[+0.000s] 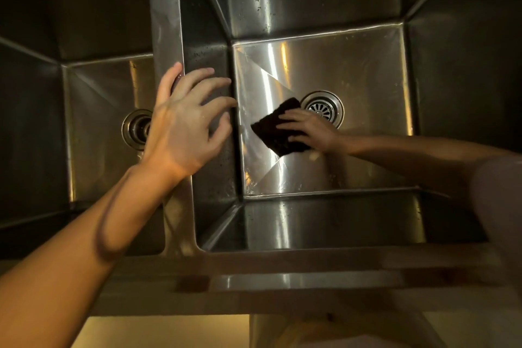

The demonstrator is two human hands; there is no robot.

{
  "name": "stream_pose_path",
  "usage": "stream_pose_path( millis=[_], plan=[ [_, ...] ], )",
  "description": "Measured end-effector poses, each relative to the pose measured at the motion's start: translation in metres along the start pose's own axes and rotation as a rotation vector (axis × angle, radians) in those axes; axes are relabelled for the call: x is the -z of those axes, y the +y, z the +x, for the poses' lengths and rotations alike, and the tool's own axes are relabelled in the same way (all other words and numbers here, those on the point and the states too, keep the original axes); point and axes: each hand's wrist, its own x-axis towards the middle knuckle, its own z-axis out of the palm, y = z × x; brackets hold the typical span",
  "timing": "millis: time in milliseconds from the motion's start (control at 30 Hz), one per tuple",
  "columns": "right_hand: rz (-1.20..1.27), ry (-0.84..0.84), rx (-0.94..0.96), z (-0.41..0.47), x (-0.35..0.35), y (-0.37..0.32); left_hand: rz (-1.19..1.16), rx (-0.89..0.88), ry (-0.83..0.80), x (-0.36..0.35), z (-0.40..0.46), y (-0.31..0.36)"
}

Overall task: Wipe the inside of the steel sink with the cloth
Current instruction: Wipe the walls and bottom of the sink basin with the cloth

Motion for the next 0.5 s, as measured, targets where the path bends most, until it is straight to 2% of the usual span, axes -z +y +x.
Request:
stream_pose_path(
  millis=[100, 267, 367, 500],
  plan=[
    [0.036, 0.04, -0.078, 0.025, -0.006, -0.02, 0.014, -0.004, 0.018, -0.002, -0.001, -0.002],
    [0.106, 0.046, 0.069, 0.012, -0.047, -0.064, 0.01, -0.001, 0.023, -0.002, 0.0, -0.001],
    [0.137, -0.052, 0.149, -0.015, -0.063, -0.081, 0.008, -0.004, 0.023, -0.002, 0.0, -0.001],
    [0.123, -0.218, 0.254, -0.05, -0.052, -0.066, 0.014, 0.0, 0.027, -0.001, 0.0, -0.001]
  ],
)
